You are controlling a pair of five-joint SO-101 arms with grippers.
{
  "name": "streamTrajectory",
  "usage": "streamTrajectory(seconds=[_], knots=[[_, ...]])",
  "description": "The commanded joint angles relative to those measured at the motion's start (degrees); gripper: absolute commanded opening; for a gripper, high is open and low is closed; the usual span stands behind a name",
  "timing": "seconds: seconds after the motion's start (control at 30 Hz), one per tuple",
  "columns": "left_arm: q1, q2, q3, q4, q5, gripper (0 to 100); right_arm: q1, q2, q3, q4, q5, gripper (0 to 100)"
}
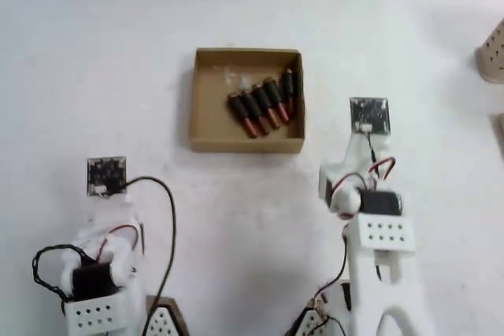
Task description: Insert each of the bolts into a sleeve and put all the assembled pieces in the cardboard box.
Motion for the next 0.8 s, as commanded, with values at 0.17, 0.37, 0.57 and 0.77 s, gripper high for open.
streamTrajectory(seconds=[0.17,0.37,0.57,0.77], knots=[[-0.3,-0.3,0.0,0.3,-0.6,2,0.3,-13.7,14.6,-6.8,0.1,1.8],[-0.3,-0.3,0.0,0.3,-0.6,2,-0.5,-24.0,22.8,-6.8,0.1,1.8],[-0.3,-0.3,0.0,0.3,-0.6,2,-0.7,-37.4,30.3,-6.7,0.1,1.8],[-0.3,-0.3,0.0,0.3,-0.6,2,-0.7,-50.5,30.9,3.0,0.1,1.8]])
